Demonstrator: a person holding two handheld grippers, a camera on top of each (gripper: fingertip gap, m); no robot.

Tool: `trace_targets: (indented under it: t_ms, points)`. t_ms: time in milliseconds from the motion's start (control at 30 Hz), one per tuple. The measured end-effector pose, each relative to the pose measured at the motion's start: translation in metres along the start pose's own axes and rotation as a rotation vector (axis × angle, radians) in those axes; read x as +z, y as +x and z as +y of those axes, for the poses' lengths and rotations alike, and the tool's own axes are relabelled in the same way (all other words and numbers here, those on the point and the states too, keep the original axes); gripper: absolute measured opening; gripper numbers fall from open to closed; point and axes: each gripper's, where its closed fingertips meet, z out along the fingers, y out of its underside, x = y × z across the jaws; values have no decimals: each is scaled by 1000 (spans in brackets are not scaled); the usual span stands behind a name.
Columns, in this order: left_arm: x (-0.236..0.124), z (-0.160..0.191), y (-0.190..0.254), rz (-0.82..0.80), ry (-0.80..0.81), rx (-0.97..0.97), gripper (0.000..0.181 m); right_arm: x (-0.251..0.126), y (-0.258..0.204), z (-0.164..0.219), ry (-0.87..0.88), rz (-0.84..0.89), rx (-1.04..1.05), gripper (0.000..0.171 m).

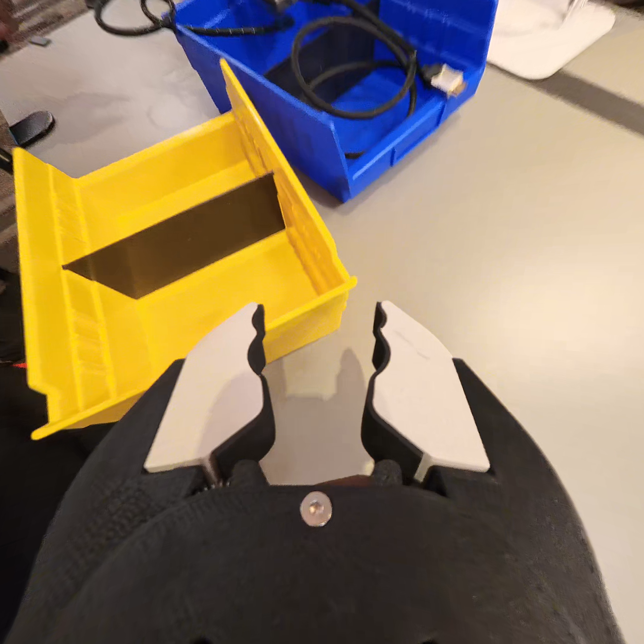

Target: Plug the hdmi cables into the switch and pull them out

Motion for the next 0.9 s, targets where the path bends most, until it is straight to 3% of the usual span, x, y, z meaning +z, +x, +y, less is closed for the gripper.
trace_targets:
  t_ms: [167, 333, 567, 900]
  points:
    - [59, 14, 1, 101, -371, 26, 32, 9, -11, 25, -60, -47, 66, 69]
    - [97, 43, -24, 23, -625, 3, 30, 20, -24, 30, -88, -105, 97, 68]
    - [118, 61, -58, -138, -846, 104, 30, 37, -32, 32, -146, -170, 97, 56]
    - [119, 60, -74, -145, -959, 285, 11, 22, 8, 35, -319, -97, -57, 38]
